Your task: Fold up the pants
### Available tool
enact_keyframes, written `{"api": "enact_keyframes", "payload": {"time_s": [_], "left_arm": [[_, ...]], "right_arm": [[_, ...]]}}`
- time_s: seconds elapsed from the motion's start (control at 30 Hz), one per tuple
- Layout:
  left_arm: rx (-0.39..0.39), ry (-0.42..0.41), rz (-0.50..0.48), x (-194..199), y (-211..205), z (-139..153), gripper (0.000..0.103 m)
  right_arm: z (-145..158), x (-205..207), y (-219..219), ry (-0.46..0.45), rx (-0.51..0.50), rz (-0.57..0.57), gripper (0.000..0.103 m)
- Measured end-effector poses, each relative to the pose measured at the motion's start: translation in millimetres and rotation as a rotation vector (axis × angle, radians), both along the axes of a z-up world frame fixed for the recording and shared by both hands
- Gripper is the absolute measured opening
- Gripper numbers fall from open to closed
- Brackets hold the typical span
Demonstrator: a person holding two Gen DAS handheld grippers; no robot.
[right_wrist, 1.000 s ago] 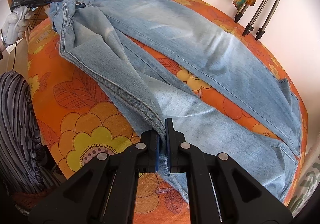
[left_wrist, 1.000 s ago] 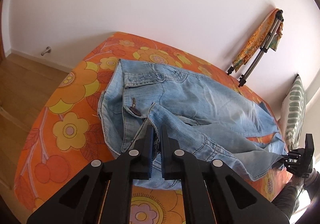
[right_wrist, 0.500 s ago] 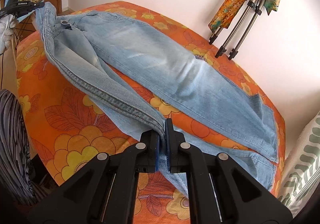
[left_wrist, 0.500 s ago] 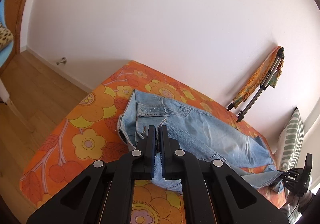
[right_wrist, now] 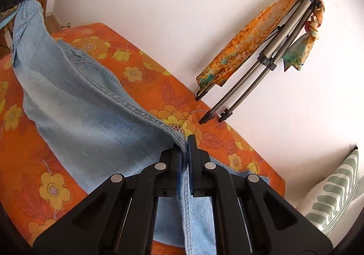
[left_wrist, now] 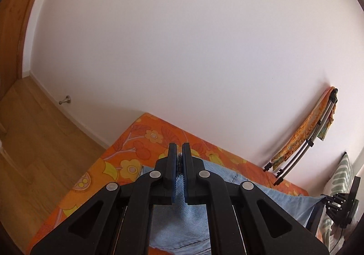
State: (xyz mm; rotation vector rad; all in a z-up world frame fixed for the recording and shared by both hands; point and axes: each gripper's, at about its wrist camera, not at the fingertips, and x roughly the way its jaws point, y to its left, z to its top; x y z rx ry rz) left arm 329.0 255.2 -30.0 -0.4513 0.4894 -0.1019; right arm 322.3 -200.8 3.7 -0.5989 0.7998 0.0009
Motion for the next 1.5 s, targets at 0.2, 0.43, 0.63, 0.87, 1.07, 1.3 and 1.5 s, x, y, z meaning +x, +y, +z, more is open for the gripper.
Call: {"api": "enact_keyframes", "payload": {"time_s": [0.2, 0.43, 0.63, 0.87, 1.07, 1.3, 1.5], "left_arm": [[0.139, 0.108, 0.018, 76.3, -25.1, -35.9, 0.003], [0.185, 0.184, 0.056, 117.8, -39.4, -76.4, 0.003], [0.186, 0.255, 0.100, 131.1, -32.2, -92.3, 0.003], [0.222, 0.311, 0.085, 130.6, -32.7, -81.0, 0.018], [0.238, 0.297, 0.137, 103.6, -21.5, -56.5, 0.048], [0.325, 0.214, 0.008, 54.7, -72.0, -9.6, 0.048], [0.361, 0.170, -0.236, 15.8, -174.9, 3.4, 0.055]], "right_arm": [[-59.1, 84.6, 3.0, 0.089, -0.105, -0.022, 0.004], [-121.5, 127.7, 3.6, 0.167, -0.209, -0.019, 0.004], [-141.7, 146.0, -3.6, 0.199, -0.179, -0.049, 0.004], [-139.5, 139.7, -13.5, 0.246, -0.057, -0.069, 0.060], [-89.1, 101.0, -48.7, 0.173, 0.163, -0.086, 0.071], [-32.8, 24.7, -139.1, 0.059, 0.350, -0.239, 0.071], [-11.2, -40.1, -252.0, -0.010, 0.398, -0.450, 0.072]]}}
